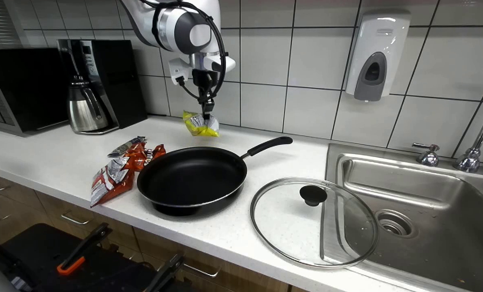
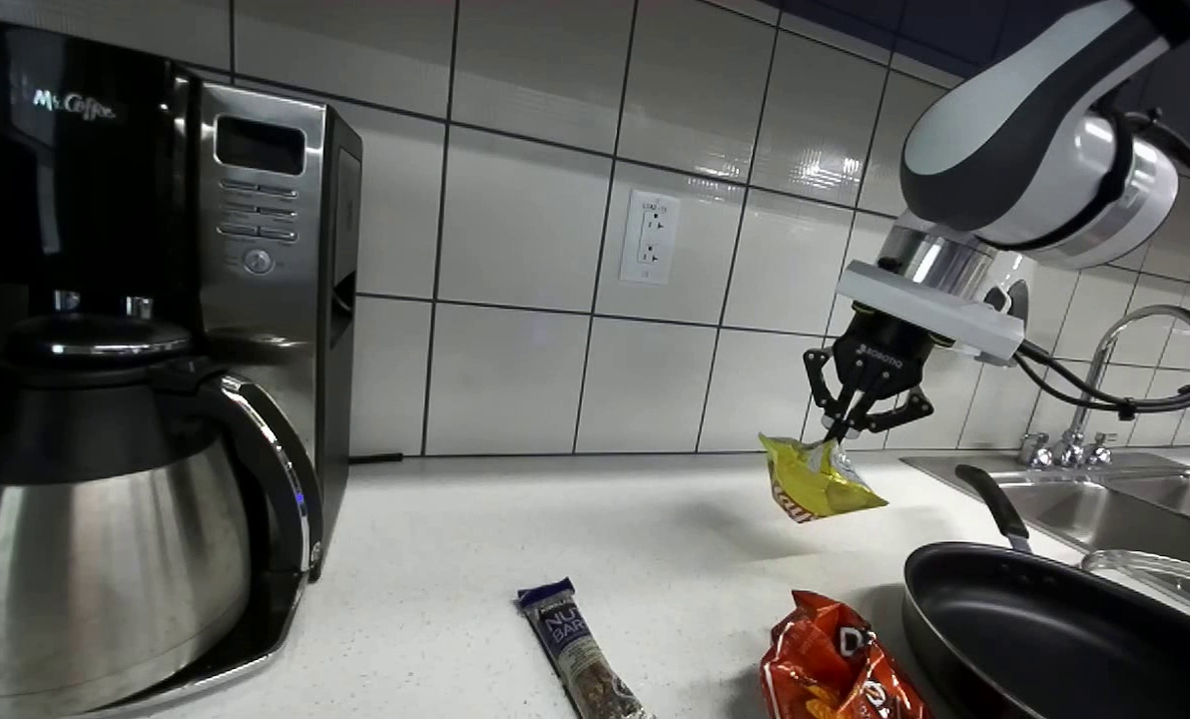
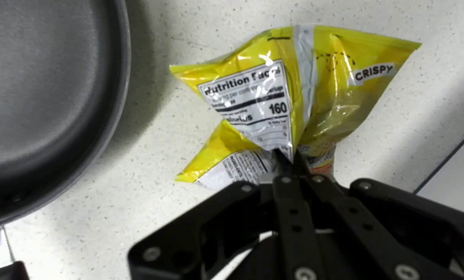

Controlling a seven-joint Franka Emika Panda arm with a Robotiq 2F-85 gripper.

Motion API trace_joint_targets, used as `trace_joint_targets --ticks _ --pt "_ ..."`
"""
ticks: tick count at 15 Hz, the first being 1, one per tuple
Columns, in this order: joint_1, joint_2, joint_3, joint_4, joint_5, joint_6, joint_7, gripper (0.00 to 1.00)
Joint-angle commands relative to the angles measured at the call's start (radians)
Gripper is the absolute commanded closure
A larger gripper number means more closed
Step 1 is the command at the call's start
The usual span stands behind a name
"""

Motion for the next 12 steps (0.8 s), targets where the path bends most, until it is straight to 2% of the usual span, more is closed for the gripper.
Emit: trace_joint_targets --ticks 1,12 --pt "0.007 -0.093 -0.016 -0.066 -0.06 -0.043 0.015 1.0" --pt "-0.015 -0.255 -0.04 -0.244 -0.177 -0.096 0.108 1.0"
